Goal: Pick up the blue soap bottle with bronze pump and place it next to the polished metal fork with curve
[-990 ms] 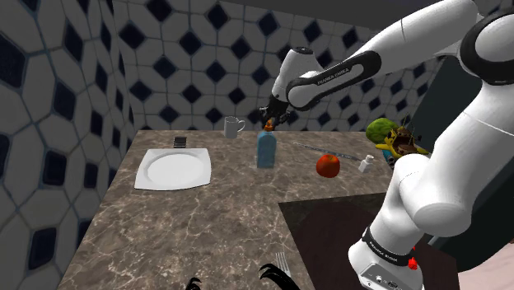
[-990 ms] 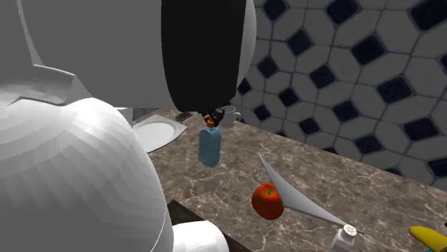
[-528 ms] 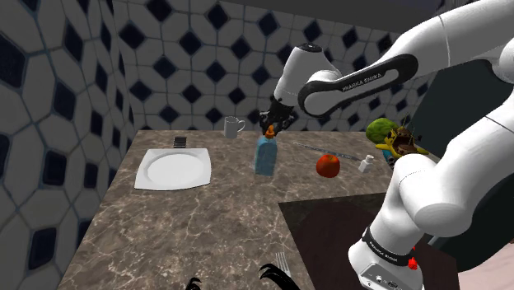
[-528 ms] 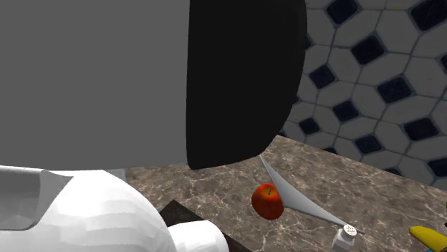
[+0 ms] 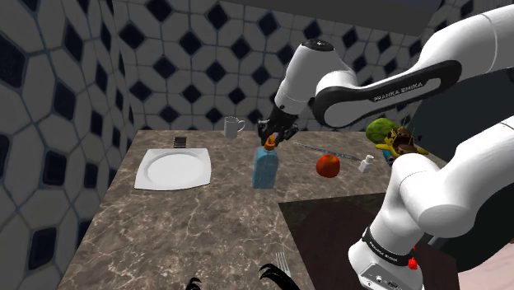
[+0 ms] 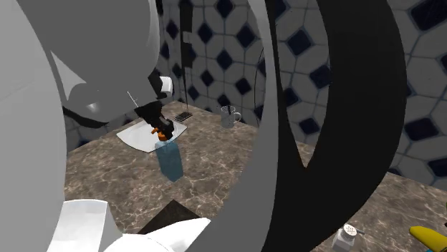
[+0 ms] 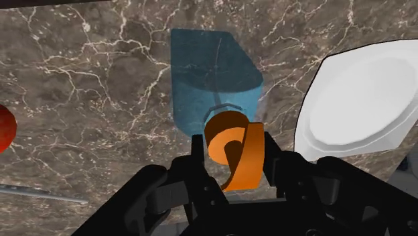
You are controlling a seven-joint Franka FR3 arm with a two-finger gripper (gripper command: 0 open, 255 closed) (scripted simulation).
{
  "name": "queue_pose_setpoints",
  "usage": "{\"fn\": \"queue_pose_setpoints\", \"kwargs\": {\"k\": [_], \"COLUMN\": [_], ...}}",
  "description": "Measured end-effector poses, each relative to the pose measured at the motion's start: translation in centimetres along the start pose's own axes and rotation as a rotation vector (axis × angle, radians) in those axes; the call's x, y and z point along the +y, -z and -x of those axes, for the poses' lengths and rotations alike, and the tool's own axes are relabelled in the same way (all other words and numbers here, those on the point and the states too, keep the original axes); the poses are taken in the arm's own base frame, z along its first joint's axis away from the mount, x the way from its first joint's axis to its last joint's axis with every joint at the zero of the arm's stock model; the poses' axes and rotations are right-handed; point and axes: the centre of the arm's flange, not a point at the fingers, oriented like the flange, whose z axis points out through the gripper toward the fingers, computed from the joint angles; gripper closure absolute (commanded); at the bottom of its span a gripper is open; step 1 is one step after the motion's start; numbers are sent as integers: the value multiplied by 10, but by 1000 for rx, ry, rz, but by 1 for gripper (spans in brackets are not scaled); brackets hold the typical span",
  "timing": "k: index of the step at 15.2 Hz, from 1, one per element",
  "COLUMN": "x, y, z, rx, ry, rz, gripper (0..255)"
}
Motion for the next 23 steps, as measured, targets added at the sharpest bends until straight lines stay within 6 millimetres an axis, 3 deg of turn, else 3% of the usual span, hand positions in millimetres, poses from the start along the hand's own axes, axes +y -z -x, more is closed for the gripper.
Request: {"fn": "queue_pose_setpoints", "kwargs": {"k": [9,12,23], "x": [-32,-40,-37], "y": [50,61,15], "z": [106,133,157], "rx": [1,1,2], "ry": [0,0,-2], "rz": [0,1,-1], "gripper": [255,255,255]}}
